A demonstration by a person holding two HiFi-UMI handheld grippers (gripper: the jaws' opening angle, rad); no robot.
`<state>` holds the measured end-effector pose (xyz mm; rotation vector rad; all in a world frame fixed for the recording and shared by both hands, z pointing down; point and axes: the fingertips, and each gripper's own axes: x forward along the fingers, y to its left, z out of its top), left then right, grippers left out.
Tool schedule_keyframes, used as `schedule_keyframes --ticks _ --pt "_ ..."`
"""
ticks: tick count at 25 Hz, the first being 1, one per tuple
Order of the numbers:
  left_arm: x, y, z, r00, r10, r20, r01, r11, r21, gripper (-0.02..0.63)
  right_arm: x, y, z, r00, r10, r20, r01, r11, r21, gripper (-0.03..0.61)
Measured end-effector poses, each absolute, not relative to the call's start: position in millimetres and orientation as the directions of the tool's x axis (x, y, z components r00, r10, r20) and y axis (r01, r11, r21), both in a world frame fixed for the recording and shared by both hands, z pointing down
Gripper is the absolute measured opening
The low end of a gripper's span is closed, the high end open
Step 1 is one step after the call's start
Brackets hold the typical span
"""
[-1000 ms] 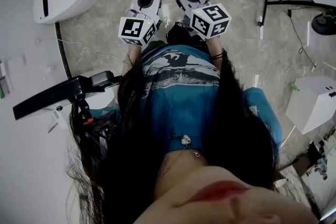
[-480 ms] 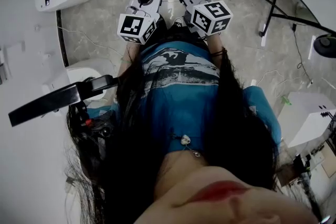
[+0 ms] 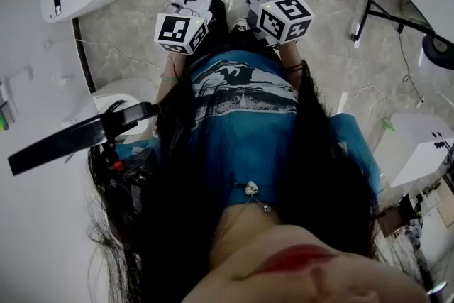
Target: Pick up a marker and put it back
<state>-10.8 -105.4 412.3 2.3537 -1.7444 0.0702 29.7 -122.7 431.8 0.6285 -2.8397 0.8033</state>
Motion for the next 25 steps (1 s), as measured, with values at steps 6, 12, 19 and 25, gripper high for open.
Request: schedule_keyframes --ticks 6,12,19,25 --pt "-57 -183 409 0.347 -0.926 0.149 -0.934 -0.327 0.145 0.003 -11 -195 427 -0.884 -0.399 0.243 -0.467 0.766 -0.442 0.012" --pt "-79 -217 404 0.355 -0.924 0.14 -0.93 -0.334 0.154 0.003 -30 -223 417 -0.885 -0.397 0.242 -0.465 0.777 -0.424 0.012" --pt "-77 -226 404 0.373 -0.917 0.144 -0.922 -0.349 0.165 0.003 -30 -238 414 -0.88 -0.397 0.261 -0.473 0.787 -0.396 0.012" --pt "-137 -252 407 0.376 -0.913 0.156 -0.92 -0.35 0.174 0.003 -99 -270 414 -0.885 -0.373 0.279 -0.458 0.807 -0.374 0.014"
